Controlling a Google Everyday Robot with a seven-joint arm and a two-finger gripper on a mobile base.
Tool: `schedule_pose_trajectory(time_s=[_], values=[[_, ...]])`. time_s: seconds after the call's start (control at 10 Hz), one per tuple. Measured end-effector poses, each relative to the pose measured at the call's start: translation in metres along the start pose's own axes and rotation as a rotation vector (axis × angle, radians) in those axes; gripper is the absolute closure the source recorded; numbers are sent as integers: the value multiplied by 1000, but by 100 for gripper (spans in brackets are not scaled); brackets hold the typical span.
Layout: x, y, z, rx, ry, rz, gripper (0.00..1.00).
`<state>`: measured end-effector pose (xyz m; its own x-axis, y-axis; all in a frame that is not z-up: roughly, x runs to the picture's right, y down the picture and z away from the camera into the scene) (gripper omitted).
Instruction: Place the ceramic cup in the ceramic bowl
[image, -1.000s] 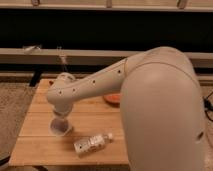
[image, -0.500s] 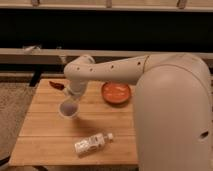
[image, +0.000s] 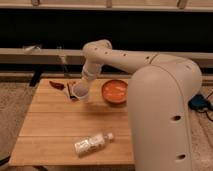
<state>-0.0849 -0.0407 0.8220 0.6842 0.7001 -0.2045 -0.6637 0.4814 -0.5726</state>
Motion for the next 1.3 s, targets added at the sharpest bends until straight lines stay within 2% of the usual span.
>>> schedule_pose_trajectory(time_s=[0.2,0.4,0.7,1.0,1.1,1.3], values=[[7,-32,-10,3,-12,81,100],[32,-67,-25,8,-35,183,100],[57,-100,-39,12,-71,284,100],[69,-117,-38,62,-114,398,100],[73,-120,-36,78,-116,414,96],[76,-122,-30,109,-118,437,78]])
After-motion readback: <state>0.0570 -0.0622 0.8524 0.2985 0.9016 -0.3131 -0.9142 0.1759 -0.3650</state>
